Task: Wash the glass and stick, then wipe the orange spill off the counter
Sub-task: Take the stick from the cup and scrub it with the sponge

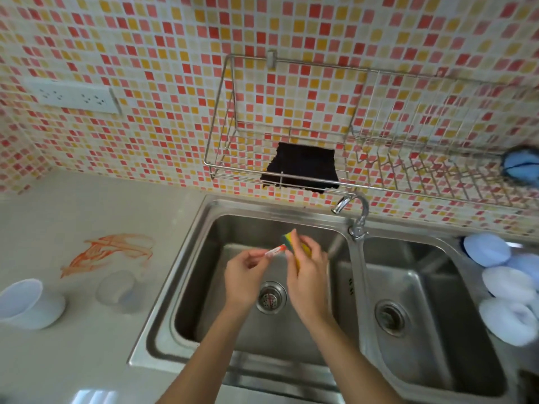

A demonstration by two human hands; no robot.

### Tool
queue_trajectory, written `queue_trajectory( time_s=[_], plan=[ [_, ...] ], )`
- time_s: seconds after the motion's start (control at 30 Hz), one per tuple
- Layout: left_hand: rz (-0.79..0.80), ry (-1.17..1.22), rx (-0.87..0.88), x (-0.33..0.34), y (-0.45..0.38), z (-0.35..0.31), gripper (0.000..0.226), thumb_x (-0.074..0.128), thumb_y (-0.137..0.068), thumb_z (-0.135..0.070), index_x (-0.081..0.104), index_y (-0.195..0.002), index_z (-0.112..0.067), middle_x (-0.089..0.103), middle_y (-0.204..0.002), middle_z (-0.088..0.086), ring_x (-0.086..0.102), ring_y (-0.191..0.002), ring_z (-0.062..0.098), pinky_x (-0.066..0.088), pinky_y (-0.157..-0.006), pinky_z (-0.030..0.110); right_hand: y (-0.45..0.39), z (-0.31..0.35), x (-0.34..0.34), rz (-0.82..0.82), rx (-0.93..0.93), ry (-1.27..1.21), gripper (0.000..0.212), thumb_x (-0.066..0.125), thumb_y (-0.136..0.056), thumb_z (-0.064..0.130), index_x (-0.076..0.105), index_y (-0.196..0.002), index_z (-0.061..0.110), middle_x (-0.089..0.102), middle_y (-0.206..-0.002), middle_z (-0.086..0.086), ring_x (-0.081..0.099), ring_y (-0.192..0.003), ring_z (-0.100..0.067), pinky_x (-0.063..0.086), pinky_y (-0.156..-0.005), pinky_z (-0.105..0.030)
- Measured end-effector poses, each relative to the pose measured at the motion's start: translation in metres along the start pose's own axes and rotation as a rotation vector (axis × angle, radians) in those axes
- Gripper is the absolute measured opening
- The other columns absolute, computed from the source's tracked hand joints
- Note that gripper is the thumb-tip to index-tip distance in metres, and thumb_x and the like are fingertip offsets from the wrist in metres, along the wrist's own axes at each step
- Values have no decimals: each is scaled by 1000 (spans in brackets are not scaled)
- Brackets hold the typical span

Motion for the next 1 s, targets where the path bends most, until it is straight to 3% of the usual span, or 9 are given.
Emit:
queue_trajectory(
  time_s=[0.17,0.3,0.43,0.53,0.7,0.8,0.93,1.0],
  plan=[
    [-20,1,-54,4,-3,-2,6,74,-79,-11,73,-79,-17,74,-75,-1,71,-75,13,58,-79,36,15,-1,19,-7,-181,37,39,53,-94,16,59,-132,16,56,-133,-10,47,-110,-25,40,-97,-32],
    [-19,-1,-73,0,-14,-1,6,76,-78,-14,75,-83,-11,75,-75,1,71,-76,16,58,-80,39,-5,-12,20,-5,-45,92,43,57,-86,9,62,-128,15,57,-128,-12,52,-106,-30,49,-91,-45],
    [-3,-1,-55,-5,-28,-2,4,77,-78,-14,74,-80,-14,74,-74,0,71,-76,16,58,-79,37,0,0,26,0,-223,126,51,66,-81,-1,61,-130,13,60,-121,-10,53,-107,-26,40,-98,-27],
    [8,-18,-33,-8,-39,-1,5,77,-78,-15,74,-81,-13,74,-73,-1,71,-75,16,58,-76,35,-9,-5,33,-48,-103,62,46,64,-86,2,60,-131,13,60,-118,-9,55,-106,-25,36,-99,-17],
    [38,-27,-54,-12,-57,3,5,76,-78,-14,75,-82,-12,74,-74,0,71,-75,15,58,-77,36,-6,-4,58,-40,-109,41,40,53,-91,14,60,-130,13,60,-118,-9,54,-106,-23,38,-98,-19],
    [47,-39,-76,-11,-57,7,3,76,-78,-12,74,-80,-11,73,-71,1,70,-71,15,58,-75,37,-5,-10,66,-134,99,22,40,54,-88,13,62,-127,12,60,-114,-15,54,-104,-26,37,-93,-21],
    [85,-34,-73,-16,-61,13,4,78,-77,-11,74,-77,-11,74,-71,2,71,-73,20,59,-76,40,5,-3,72,-113,-23,52,39,49,-90,19,65,-125,12,60,-117,-12,49,-105,-20,34,-97,-17],
    [100,-47,-69,-18,-64,14,5,79,-76,-11,74,-78,-11,74,-71,3,72,-73,22,59,-74,41,0,-8,70,-165,60,44,37,53,-89,14,65,-123,11,61,-115,-16,48,-104,-21,34,-96,-19]
  ],
)
Point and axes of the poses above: each hand's wrist, its own y-axis away from the middle knuckle, its own x-axis out of the palm, z = x × y, the point moved 1 cm from there along -y, towards the middle knuckle
